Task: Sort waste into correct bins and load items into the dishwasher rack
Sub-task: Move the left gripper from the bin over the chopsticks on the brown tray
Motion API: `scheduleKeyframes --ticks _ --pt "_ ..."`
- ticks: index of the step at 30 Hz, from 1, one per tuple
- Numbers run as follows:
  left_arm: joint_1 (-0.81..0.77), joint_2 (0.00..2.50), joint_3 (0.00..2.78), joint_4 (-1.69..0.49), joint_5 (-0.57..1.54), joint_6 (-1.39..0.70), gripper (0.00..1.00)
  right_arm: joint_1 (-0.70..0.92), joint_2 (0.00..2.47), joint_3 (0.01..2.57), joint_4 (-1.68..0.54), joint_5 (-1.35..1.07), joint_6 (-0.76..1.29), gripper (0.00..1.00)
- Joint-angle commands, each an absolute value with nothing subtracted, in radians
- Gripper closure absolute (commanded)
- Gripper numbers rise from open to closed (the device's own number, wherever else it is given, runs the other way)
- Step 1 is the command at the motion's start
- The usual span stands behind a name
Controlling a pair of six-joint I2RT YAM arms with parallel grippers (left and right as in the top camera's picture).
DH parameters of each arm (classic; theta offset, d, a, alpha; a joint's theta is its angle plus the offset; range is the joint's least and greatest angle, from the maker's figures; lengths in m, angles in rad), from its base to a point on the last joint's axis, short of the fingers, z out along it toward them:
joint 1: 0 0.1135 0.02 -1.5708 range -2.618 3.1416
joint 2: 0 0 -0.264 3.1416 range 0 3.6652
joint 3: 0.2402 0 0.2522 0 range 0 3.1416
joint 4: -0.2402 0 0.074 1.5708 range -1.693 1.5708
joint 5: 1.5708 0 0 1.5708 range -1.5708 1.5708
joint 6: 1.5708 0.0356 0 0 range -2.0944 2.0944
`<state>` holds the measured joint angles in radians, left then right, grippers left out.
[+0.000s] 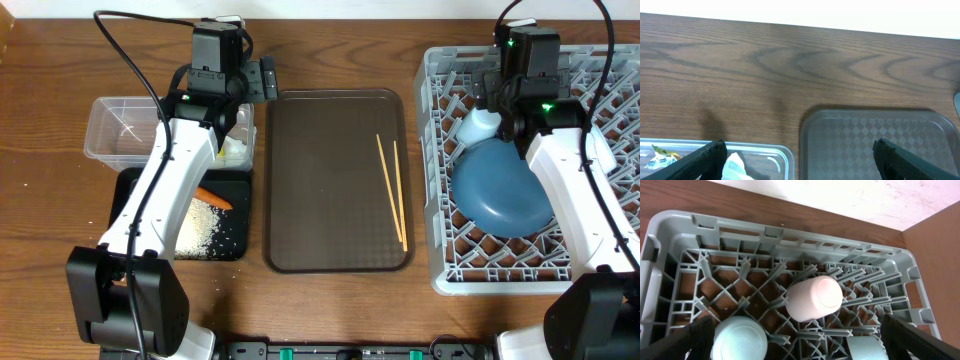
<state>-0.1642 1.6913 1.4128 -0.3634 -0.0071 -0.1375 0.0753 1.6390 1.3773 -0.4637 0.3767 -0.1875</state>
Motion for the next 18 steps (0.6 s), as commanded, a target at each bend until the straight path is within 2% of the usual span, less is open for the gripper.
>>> scheduleKeyframes --ticks 1,8,15,16,17,18 --pt "-0.163 1.695 1.411 -0.366 -0.016 -0.146 0.06 0.080 1.644 1.380 -0.465 0.376 -0.172 0.01" --pt "-0.163 1.694 1.411 -0.298 -0.008 -0.147 0.06 0.080 1.644 1.380 -0.465 0.376 -0.173 0.01" --pt "-0.167 1.701 1.411 -0.379 0.063 -0.147 0.06 0.080 1.644 1.380 -0.466 0.376 -0.172 0.01" --pt "-0.170 1.707 1.411 -0.372 0.095 -0.147 0.08 0.080 1.644 1.380 -0.466 0.376 -0.172 0.01" --pt "-0.176 1.712 1.411 -0.363 0.112 -0.159 0.14 0.080 1.644 1.380 -0.466 0.376 -0.172 0.01" --pt "-0.184 1.719 1.411 -0.358 0.113 -0.190 0.17 0.080 1.644 1.380 -0.465 0.376 -0.173 0.01"
